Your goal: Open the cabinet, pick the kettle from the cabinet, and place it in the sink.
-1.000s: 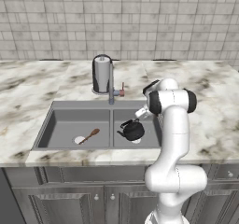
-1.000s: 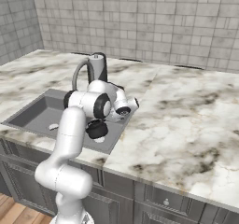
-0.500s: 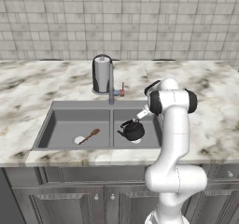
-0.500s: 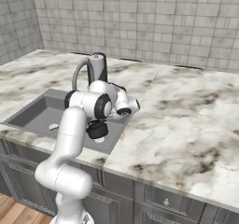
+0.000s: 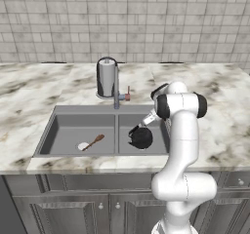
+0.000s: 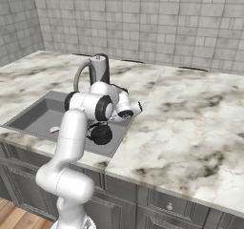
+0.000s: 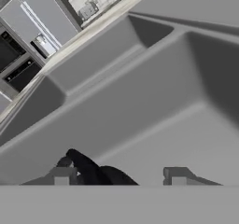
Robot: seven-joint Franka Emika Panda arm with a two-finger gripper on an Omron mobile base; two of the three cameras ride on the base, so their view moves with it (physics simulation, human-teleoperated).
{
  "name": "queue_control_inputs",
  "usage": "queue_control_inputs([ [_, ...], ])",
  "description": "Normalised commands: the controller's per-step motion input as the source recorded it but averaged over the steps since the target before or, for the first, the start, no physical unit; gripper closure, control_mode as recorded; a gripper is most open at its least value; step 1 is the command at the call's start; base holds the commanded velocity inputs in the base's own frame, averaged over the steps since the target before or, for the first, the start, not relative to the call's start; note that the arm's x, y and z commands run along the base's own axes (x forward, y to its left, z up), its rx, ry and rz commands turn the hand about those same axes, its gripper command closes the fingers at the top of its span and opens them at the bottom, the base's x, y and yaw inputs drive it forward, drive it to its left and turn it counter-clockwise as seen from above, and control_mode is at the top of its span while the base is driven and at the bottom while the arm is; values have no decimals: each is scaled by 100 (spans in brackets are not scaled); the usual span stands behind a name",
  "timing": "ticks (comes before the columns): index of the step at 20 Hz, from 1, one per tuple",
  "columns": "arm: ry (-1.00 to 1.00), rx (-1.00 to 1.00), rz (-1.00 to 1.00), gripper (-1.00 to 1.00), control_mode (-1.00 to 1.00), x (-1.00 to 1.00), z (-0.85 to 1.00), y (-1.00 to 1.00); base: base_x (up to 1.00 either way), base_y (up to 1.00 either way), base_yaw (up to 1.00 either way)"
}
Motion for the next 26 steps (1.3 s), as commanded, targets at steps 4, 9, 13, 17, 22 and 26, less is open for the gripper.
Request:
queue_control_inputs([
  [4,0,0,0,-100,-100,-7,0,6,0,0,0],
  [9,0,0,0,-100,-100,-5,0,3,0,0,0],
  [13,0,-1,0,-100,-100,0,0,-12,0,0,0],
  [17,0,-5,0,-100,-100,0,-1,-26,0,0,0],
  [22,0,-2,0,-100,-100,-2,1,-22,0,0,0],
  [26,-1,0,-4,-100,-100,-16,15,-12,0,0,0],
])
